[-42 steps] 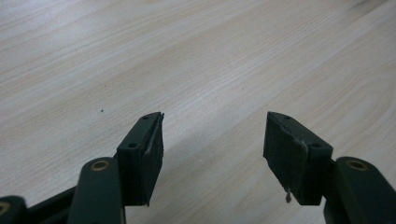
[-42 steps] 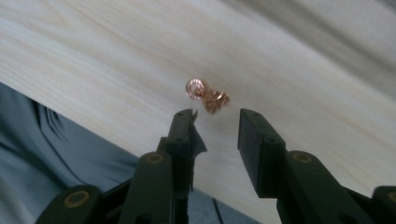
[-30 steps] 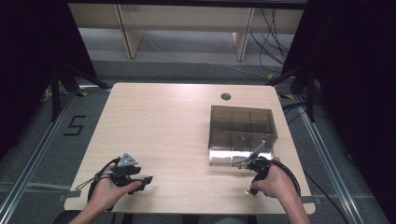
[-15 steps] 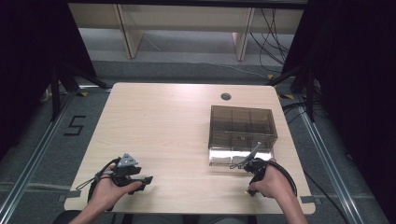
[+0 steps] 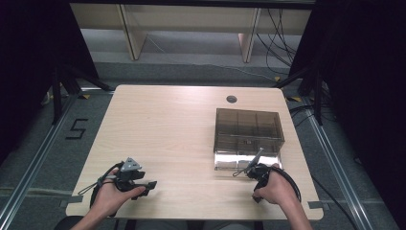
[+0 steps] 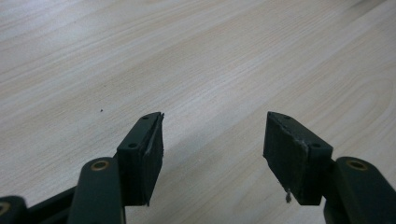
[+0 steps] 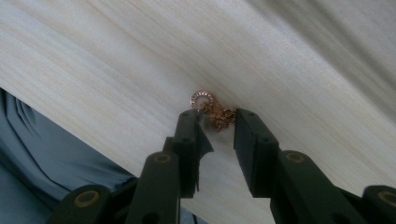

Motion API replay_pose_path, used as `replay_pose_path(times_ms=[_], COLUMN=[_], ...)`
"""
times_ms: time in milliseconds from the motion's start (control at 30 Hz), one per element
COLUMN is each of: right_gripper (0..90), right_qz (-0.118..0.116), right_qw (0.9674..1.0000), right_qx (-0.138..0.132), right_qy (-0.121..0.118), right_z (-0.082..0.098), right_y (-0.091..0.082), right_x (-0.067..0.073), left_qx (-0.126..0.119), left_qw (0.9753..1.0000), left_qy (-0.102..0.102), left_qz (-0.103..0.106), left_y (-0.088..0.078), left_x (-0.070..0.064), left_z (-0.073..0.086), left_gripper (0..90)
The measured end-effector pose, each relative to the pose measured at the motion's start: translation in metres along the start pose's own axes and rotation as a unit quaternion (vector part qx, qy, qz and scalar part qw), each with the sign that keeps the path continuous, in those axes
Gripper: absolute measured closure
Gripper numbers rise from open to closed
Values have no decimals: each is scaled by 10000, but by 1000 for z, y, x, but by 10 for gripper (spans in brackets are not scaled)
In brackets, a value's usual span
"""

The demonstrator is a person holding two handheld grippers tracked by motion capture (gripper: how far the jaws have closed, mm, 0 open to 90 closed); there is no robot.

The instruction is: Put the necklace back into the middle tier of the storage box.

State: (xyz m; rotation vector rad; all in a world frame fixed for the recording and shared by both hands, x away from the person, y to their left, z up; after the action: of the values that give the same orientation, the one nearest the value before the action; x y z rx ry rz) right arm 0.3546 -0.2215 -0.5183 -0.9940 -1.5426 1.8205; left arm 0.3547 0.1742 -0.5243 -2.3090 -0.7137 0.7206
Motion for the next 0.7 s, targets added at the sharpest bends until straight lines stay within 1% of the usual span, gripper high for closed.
replay_pose_path(times_ms=[33, 67, 100, 133, 167, 233, 267, 333, 367, 400, 433, 467, 567, 600, 633, 667, 700], right_gripper=[713, 717, 720, 725, 733, 738, 744, 774, 786, 800, 809, 822, 842, 850, 853, 865, 866], right_qz=[-9, 1, 23, 95, 110, 136, 159, 232, 193, 155, 177, 163, 140, 138, 68, 43, 24], right_qw=[10000, 9999, 10000, 9999, 9999, 9998, 9997, 9995, 9996, 9996, 9997, 9997, 9998, 9998, 9999, 9999, 9999], right_qx=[2, -49, -15, 37, 38, 28, -6, 18, 44, 13, 39, 54, 57, 93, 101, 121, 143], right_qy=[-32, -116, -82, -20, -103, -106, -172, -200, -196, -240, -178, -178, -125, -97, -56, 45, -26], right_z=[0, -1, -1, -1, 0, -1, -1, -1, -1, -2, -2, -2, -3, -2, -3, -3, -2], right_y=[0, 2, 2, 3, 4, 4, 5, 5, 4, 5, 4, 4, 3, 4, 3, 1, 2], right_x=[0, 0, 1, 1, -1, 0, -1, -1, 0, 1, 3, 3, 3, 2, 2, 4, 1], left_qx=[-1, 3, 7, 7, 2, -1, 1, 3, 0, 2, -1, -9, -4, -15, -11, 15, 15], left_qw=[10000, 10000, 10000, 10000, 10000, 10000, 10000, 10000, 10000, 10000, 10000, 10000, 10000, 10000, 10000, 10000, 10000], left_qy=[0, 2, 3, 5, 1, 3, 6, 8, 7, 9, 6, -14, -5, -15, -5, 15, 15], left_qz=[-3, -3, -2, 0, -2, -3, 0, -4, -3, -3, -1, -37, -37, -30, -9, 2, 2], left_y=[0, 0, 0, 0, 0, 0, 0, 0, 0, 0, 0, 0, 0, 0, 0, 0, 0], left_x=[0, 0, 0, 0, 0, 0, 0, 0, 0, 0, 0, 0, 0, 0, 0, 0, 0], left_z=[0, 0, 0, 0, 0, 0, 0, 0, 0, 0, 0, 0, 0, 0, 0, 0, 0], left_gripper=[375, 375, 375, 375, 375, 375, 375, 375, 375, 375, 375, 375, 375, 375, 375, 375, 375])
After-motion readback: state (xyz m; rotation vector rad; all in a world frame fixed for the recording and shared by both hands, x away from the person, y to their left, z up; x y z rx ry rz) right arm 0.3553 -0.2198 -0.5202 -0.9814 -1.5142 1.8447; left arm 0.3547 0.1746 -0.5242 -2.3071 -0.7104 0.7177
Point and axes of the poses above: each handheld gripper's, and its own axes: y roughly forward along the jaws, z roughly out of its underside, x roughly to its left, the point moved 5 cm from there along y, roughly forward along the jaws, and after that the axes turned 15 degrees about z, right-handed, at the moved point
